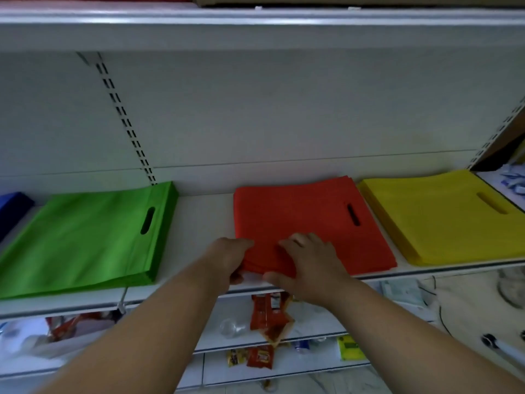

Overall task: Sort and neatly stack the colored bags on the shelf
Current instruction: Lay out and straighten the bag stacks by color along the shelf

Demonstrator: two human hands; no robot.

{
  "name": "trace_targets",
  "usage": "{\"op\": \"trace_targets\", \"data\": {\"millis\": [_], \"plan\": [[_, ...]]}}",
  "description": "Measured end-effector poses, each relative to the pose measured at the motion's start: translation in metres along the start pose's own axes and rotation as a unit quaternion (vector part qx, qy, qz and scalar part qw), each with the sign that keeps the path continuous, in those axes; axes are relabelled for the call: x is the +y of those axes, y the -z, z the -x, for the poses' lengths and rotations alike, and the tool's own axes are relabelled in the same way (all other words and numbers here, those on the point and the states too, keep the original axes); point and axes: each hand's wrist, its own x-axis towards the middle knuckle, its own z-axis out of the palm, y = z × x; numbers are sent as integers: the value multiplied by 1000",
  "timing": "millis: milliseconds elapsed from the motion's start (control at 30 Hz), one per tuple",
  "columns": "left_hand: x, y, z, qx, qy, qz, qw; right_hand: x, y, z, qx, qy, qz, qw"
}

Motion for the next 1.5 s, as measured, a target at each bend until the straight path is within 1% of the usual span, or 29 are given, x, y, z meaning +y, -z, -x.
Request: {"op": "trace_targets", "data": {"millis": [67, 167, 233, 333, 400, 467, 500, 533, 600, 667, 700, 733, 833, 900, 1000, 1033, 1067, 1200, 1300, 1433, 1500], "plan": [[11, -5, 2, -18, 1, 44, 999, -3, -4, -1, 14, -2, 9, 1000], [21, -8, 8, -44, -21, 117, 992, -4, -8, -6, 99, -6, 0, 995], [18, -1, 8, -54, -25, 141, 988, 4, -1, -5, 135, -18, 17, 991], [4, 17, 0, -52, 8, 156, 986, 30, 11, 12, 135, -69, 70, 986], [-4, 24, -5, -33, 26, 169, 985, 55, 17, 25, 119, -126, 106, 979], [-10, 27, -9, -15, 26, 169, 985, 75, 21, 35, 90, -187, 107, 972], [-11, 25, -8, -8, 19, 157, 987, 83, 22, 39, 74, -206, 83, 972], [-12, 22, -7, -2, 10, 145, 989, 88, 21, 40, 61, -214, 33, 974], [-14, 13, -6, 35, -29, 99, 994, 93, 18, 42, 58, -201, -87, 974], [-17, 8, -6, 89, -91, 20, 992, 96, 15, 43, 70, -177, -149, 970], [-21, 7, -5, 98, -118, -4, 988, 99, 14, 42, 70, -165, -171, 969], [-26, 8, -6, 86, -140, -14, 986, 103, 14, 42, 63, -155, -192, 967], [-37, 12, -5, 14, -172, -38, 984, 117, 13, 39, 34, -133, -242, 961], [-36, 14, -5, -4, -201, -89, 976, 125, 9, 38, 43, -127, -260, 956], [-29, 14, -1, 41, -230, -259, 937, 128, 9, 36, 54, -127, -262, 955], [-29, 15, -1, 55, -239, -281, 928, 127, 10, 35, 47, -125, -260, 956], [-31, 18, -3, 60, -247, -279, 926, 125, 10, 34, 42, -124, -259, 957], [-42, 25, -14, 63, -260, -247, 931, 123, 7, 32, 63, -122, -256, 957], [-41, 21, -9, 57, -290, -270, 916, 125, 9, 34, 42, -111, -247, 962], [-46, 27, -16, 50, -279, -237, 929, 128, 8, 32, 58, -100, -237, 965], [-47, 27, -19, 54, -275, -235, 931, 126, 8, 32, 40, -101, -232, 967]]}}
